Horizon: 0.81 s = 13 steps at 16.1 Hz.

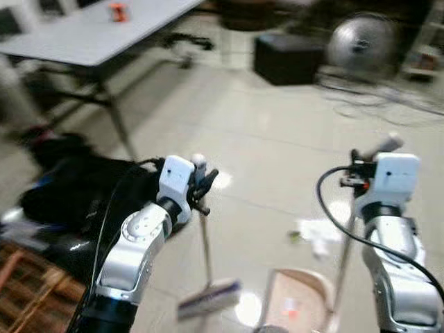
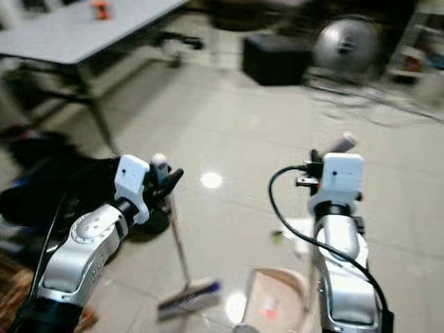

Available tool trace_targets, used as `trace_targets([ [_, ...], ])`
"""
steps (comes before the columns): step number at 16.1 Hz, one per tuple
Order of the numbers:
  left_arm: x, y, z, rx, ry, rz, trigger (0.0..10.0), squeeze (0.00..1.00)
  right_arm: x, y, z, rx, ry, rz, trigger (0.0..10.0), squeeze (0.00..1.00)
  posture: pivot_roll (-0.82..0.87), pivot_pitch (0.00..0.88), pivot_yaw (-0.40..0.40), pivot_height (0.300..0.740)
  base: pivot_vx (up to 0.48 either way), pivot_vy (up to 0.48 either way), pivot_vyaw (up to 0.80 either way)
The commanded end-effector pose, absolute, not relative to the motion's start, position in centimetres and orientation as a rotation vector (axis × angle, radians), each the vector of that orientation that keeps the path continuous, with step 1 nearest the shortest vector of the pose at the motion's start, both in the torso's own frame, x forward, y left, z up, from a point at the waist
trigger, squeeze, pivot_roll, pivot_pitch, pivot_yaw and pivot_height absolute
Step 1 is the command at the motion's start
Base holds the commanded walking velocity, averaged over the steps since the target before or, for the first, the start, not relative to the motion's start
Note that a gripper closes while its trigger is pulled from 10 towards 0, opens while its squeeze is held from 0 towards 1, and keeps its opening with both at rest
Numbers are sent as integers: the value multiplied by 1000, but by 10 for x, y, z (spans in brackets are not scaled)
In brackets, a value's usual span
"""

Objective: Sweep floor

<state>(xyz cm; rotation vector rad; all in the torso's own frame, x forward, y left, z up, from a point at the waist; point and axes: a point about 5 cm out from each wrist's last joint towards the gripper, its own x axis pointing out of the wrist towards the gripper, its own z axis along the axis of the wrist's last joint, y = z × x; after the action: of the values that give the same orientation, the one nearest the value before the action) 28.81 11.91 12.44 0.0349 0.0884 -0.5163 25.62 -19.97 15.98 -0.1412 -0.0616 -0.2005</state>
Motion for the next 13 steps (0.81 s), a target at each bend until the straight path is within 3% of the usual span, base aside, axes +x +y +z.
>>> trace_targets([
  [1, 293, 128, 133, 34, 39, -464, 10000, 0, 254, -199, 172, -137, -106, -217, 10000, 0, -150, 0, 36, 740, 0, 0, -800],
  [9, 280, 128, 149, 3, -70, -442, 10000, 0, 248, -204, 179, -175, -167, -317, 10000, 0, -128, 1, 41, 740, 0, 0, -800],
  [13, 280, 119, 153, 11, -85, -503, 10000, 0, 245, -206, 178, -172, -165, -338, 10000, 0, -136, 0, 55, 740, 284, 0, -800],
])
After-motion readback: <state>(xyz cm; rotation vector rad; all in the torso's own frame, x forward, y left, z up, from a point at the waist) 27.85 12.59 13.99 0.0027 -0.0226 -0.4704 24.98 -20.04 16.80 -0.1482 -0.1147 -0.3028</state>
